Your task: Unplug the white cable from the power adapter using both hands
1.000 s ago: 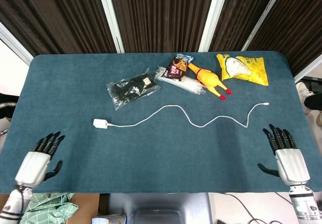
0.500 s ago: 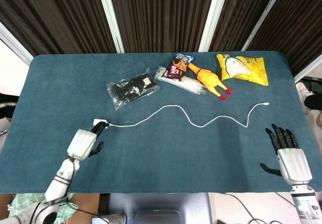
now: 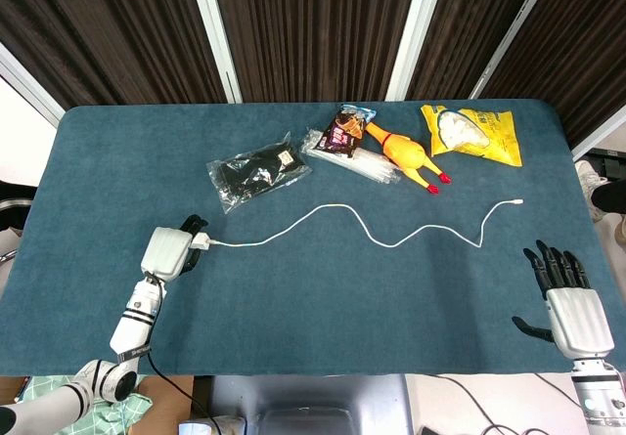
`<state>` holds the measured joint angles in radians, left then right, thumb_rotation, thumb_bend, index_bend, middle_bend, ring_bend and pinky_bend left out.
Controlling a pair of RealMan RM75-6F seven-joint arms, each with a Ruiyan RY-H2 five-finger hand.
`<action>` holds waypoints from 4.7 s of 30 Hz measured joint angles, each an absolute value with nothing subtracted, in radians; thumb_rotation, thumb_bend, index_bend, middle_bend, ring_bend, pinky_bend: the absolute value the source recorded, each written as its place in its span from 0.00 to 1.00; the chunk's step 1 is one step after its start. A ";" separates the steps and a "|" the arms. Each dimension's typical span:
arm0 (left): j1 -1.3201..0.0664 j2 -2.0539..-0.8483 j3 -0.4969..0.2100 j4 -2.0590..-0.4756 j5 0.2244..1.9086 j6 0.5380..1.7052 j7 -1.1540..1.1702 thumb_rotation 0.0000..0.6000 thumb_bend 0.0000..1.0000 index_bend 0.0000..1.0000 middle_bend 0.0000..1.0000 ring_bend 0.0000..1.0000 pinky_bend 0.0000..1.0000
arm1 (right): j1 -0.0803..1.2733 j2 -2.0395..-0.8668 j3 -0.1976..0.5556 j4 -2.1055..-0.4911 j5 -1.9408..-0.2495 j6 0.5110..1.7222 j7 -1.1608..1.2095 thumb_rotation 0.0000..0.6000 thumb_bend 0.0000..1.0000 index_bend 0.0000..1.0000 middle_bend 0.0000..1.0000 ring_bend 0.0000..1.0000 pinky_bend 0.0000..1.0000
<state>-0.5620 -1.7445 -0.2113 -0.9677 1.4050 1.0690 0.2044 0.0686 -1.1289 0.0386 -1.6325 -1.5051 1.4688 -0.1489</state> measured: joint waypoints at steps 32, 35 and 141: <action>-0.577 -1.767 -0.164 -0.922 1.373 1.099 0.131 1.00 0.62 0.72 0.80 0.96 1.00 | 0.087 -1.164 0.026 -1.604 -1.593 1.473 -0.116 1.00 0.18 0.04 0.00 0.00 0.00; -0.562 -1.728 -0.150 -1.016 1.383 1.113 0.144 1.00 0.63 0.73 0.81 0.97 1.00 | 0.135 -1.202 0.020 -1.593 -1.637 1.423 -0.106 1.00 0.18 0.18 0.00 0.00 0.00; -0.519 -1.827 -0.117 -1.635 1.357 1.280 0.647 1.00 0.64 0.74 0.82 0.97 1.00 | 0.594 -1.918 0.194 -1.467 -1.378 1.178 -0.347 1.00 0.46 0.71 0.13 0.00 0.00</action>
